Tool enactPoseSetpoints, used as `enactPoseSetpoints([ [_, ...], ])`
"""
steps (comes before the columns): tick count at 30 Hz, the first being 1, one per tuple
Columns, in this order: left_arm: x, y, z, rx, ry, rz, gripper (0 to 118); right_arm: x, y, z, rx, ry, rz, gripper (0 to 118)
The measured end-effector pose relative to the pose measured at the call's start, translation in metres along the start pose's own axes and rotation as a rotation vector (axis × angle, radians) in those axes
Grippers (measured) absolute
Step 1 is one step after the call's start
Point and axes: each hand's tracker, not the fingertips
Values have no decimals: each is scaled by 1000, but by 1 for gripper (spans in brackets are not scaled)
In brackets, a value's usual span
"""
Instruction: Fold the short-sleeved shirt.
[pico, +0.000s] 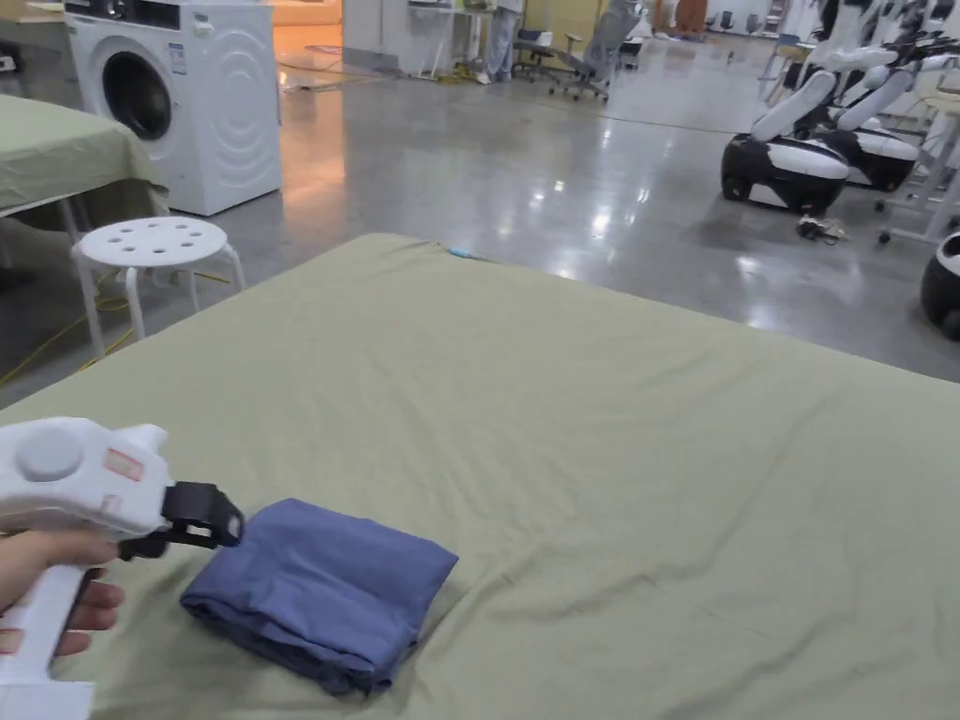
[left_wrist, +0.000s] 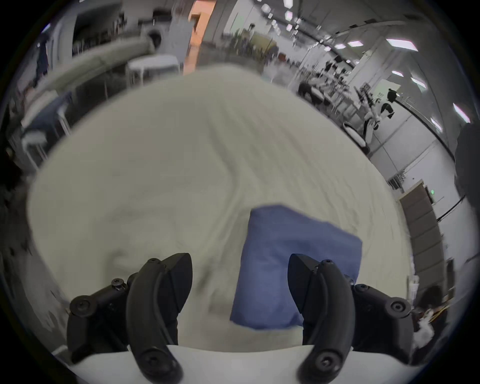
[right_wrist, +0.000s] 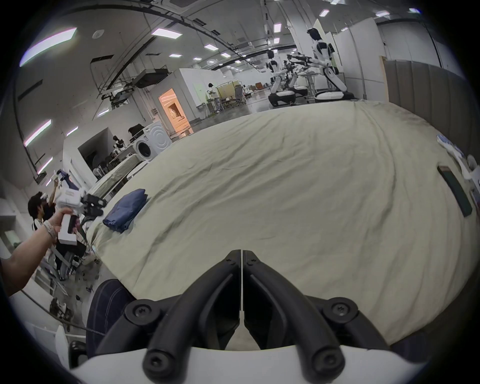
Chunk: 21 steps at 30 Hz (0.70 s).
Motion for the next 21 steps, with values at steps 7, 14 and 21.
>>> enactPoseSetpoints([
  [7, 115, -62, 95, 527, 74, -245, 45, 1, 54, 62, 197, -110, 166, 2],
  [14, 284, -143, 140, 767, -227, -352, 8, -7, 132, 140, 490, -199, 296, 2],
  [21, 401, -183, 154, 906, -187, -567, 8, -21, 142, 150, 645, -360, 379, 2],
])
